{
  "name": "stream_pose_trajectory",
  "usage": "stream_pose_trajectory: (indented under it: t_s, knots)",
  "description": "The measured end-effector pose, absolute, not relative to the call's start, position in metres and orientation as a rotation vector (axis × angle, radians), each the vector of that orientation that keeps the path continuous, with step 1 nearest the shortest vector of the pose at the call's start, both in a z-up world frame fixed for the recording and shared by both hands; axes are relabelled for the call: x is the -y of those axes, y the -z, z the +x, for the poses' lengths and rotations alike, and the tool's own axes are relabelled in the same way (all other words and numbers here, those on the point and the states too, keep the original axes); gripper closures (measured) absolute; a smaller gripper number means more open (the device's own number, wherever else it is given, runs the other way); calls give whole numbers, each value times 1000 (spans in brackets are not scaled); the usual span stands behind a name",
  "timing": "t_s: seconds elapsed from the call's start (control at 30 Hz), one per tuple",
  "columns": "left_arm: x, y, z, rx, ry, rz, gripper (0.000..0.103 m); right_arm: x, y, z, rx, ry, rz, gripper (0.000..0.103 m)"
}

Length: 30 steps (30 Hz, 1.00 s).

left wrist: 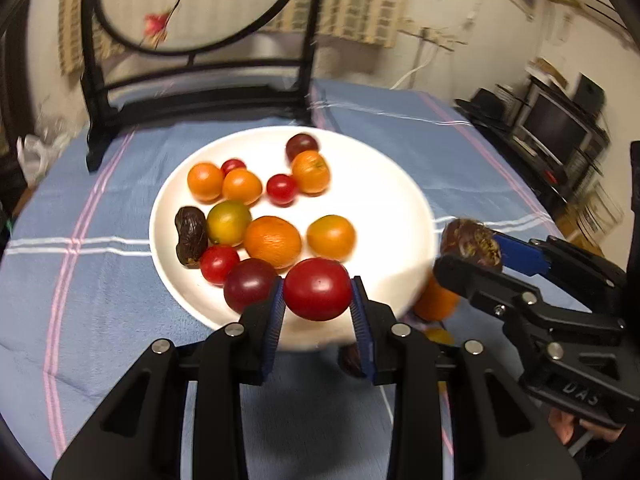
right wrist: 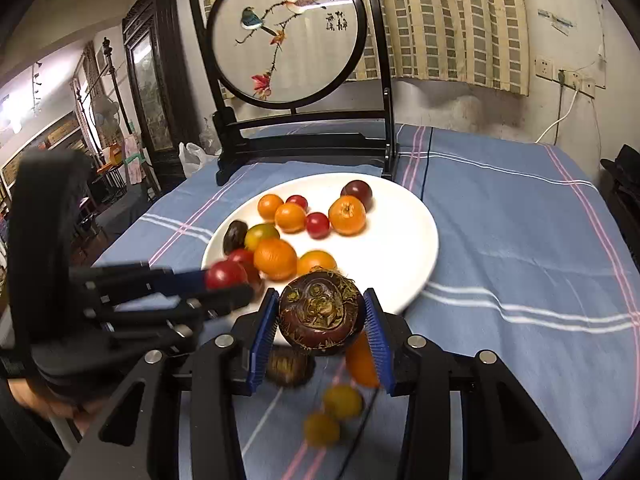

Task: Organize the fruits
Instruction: 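Release tomato and dried fruit onto plate with both tools, then grasp yellow citrus with right tool while left tool grasps brown dried fruit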

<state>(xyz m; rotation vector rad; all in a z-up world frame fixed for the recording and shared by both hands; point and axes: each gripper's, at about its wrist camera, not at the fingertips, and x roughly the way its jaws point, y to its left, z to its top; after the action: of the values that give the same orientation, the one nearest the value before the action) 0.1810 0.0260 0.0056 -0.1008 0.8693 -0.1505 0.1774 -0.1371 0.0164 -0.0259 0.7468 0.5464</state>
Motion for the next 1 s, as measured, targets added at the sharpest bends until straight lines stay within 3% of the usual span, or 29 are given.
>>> stream_pose_trajectory:
  t_s: [0.33,0.37,0.4,0.5,0.7,1.0]
  knots:
    - [-27,9,199,-853,137,-144,71,145,13,221,-870,-536,146,58]
    - [-28,9,199,-855,142,-160,67,148,13,221,-865,-533,180,46]
    - [-29,8,199,-854,159,-178,54,152,12,221,-854,-531,213,33]
    - [-28,-2,189,-799,137,-162,31,156,5,216,-831,-546,224,32]
    - [-21,-17,163,-712,117,-56,22,171,-9,194,-778,-497,144,32]
    - [-11,-6,143,-757,131,-19,13,187,17,151,-824,-452,-1,32]
